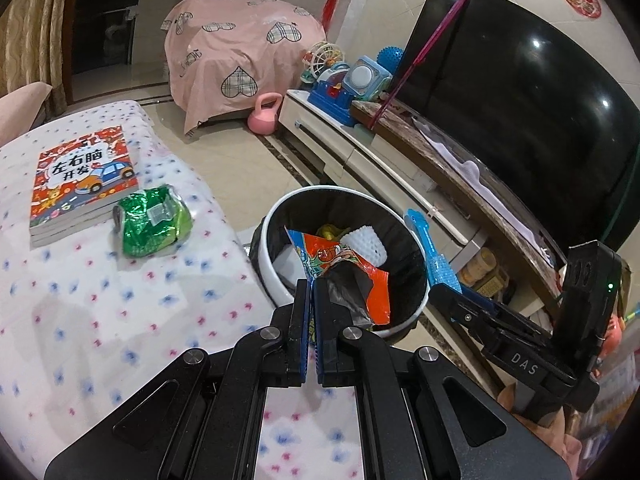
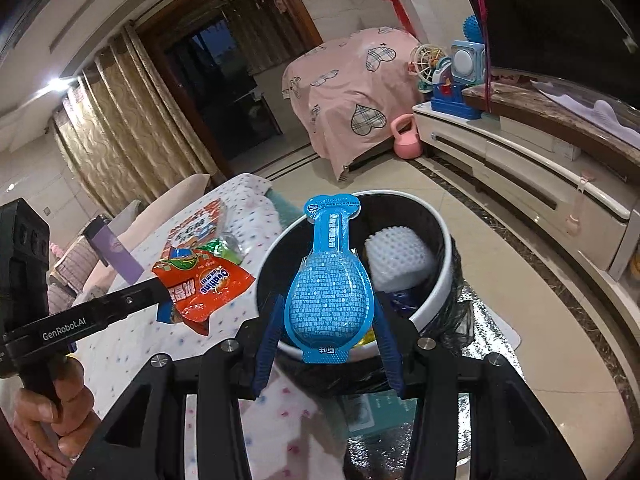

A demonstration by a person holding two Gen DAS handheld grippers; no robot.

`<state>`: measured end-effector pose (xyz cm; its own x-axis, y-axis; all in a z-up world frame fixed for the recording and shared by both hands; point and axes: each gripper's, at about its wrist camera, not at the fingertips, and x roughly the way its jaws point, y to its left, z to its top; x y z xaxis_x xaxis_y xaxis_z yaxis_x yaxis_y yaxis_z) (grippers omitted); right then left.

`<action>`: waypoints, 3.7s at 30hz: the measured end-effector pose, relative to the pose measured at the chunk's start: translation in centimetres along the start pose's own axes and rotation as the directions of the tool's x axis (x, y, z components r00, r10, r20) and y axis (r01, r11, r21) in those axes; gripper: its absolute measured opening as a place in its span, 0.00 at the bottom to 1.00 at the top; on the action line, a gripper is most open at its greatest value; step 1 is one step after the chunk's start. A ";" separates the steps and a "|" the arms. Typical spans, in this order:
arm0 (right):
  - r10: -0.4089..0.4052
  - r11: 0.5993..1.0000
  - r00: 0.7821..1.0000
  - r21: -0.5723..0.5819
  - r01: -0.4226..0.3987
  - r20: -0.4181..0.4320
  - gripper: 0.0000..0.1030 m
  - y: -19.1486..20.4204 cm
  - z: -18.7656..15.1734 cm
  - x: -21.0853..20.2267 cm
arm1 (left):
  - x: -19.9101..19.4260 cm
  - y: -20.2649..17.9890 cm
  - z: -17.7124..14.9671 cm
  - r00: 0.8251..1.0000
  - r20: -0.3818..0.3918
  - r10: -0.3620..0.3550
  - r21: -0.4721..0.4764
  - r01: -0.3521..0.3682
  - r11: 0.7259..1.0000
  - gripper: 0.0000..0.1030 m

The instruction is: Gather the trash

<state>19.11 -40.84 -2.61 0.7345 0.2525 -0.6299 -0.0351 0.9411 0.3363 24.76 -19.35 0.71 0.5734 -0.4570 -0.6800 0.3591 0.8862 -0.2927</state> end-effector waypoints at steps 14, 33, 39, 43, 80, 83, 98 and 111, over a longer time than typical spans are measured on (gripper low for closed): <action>-0.027 0.999 0.999 -0.026 0.027 -0.033 0.44 -0.5 1.3 2.0 | 3.3 -0.3 0.8 0.999 -0.044 0.025 0.006 -0.025 1.000 0.02; -0.076 0.996 0.993 -0.055 0.071 -0.091 0.45 -1.3 2.7 4.9 | 6.0 -0.6 1.3 0.995 -0.097 0.029 0.020 -0.028 0.999 0.02; -0.067 0.997 0.992 -0.031 0.064 -0.103 0.47 -1.9 3.1 5.4 | 6.2 -0.4 1.5 0.993 -0.113 0.026 0.004 -0.026 1.000 0.25; -0.061 0.998 0.994 -0.012 0.060 -0.092 0.48 -2.0 3.3 4.8 | 5.0 -0.1 1.5 0.996 -0.085 0.033 -0.005 -0.033 0.999 0.40; -0.018 0.997 0.964 -0.074 0.039 0.264 1.00 11.0 -4.8 -12.0 | -19.7 4.4 -12.0 0.890 0.401 0.216 -0.075 -0.203 0.976 1.00; -0.044 0.991 0.941 -0.107 0.084 0.337 1.00 12.0 -5.5 -13.4 | -20.0 4.3 -13.3 0.866 0.422 0.269 -0.070 -0.265 0.962 1.00; -0.120 0.957 0.910 -0.198 0.213 0.397 1.00 13.2 -10.4 -11.5 | -18.7 4.5 -16.7 0.808 0.428 0.405 -0.049 -0.427 0.903 1.00; -0.124 0.961 0.907 -0.179 0.211 0.404 1.00 13.1 -10.5 -11.8 | -19.0 3.8 -17.1 0.795 0.445 0.413 -0.035 -0.446 0.894 1.00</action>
<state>2.84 -29.15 1.85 0.9437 0.0218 -0.3300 -0.0003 0.9979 0.0650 2.60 -5.99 1.03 0.9315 -0.0306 -0.3625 0.0400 0.9990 0.0183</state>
